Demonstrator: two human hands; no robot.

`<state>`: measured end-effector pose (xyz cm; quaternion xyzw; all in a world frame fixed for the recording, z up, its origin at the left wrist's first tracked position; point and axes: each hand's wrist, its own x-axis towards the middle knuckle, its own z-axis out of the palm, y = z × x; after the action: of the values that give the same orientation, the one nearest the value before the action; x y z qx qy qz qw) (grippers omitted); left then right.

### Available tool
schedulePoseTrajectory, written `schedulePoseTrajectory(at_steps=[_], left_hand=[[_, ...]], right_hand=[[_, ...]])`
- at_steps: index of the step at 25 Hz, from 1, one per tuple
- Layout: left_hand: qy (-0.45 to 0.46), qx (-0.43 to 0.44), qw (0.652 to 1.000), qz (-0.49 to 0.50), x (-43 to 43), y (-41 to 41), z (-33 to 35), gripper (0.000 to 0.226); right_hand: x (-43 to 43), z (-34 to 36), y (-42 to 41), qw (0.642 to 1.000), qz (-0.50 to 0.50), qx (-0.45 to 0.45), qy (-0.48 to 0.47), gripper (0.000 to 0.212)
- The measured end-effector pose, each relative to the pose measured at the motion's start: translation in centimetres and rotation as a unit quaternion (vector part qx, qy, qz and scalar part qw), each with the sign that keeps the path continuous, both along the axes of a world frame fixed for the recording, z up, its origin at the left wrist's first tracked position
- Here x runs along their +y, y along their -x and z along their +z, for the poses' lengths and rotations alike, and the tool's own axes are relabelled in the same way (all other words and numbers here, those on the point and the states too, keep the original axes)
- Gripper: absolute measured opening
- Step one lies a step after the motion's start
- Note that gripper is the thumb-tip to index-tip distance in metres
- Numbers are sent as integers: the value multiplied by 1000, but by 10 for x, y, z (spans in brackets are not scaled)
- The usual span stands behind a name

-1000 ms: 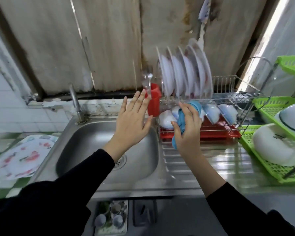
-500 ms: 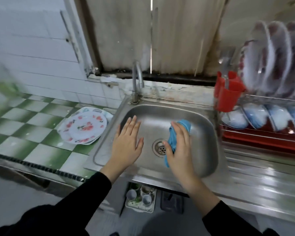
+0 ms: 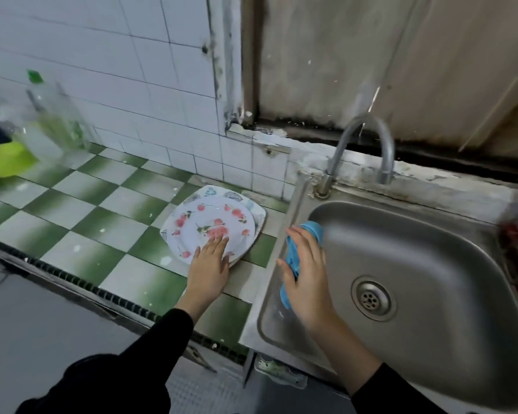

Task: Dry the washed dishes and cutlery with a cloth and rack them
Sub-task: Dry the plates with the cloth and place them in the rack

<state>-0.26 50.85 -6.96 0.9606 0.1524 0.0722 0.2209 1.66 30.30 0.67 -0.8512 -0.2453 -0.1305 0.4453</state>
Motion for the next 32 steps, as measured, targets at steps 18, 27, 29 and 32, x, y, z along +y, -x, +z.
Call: schedulePoseTrajectory(at_steps=[18,27,29,32], left_hand=[[-86,181,970,-140,82,-5,-60,64],[-112,150,973,-135,56,37,-44,50],[-119,125,976,-135,48,47,-33,58],[-133,87,978,-136,42,59,-18,48]], right_hand=[[99,-27,-10,998,-3,21,51,51],[75,-14,11,994,-48,85,-47,49],[69,-10,14,995,-39,77,-51,49],[56,-3,14,996,-15,61,-65,48]])
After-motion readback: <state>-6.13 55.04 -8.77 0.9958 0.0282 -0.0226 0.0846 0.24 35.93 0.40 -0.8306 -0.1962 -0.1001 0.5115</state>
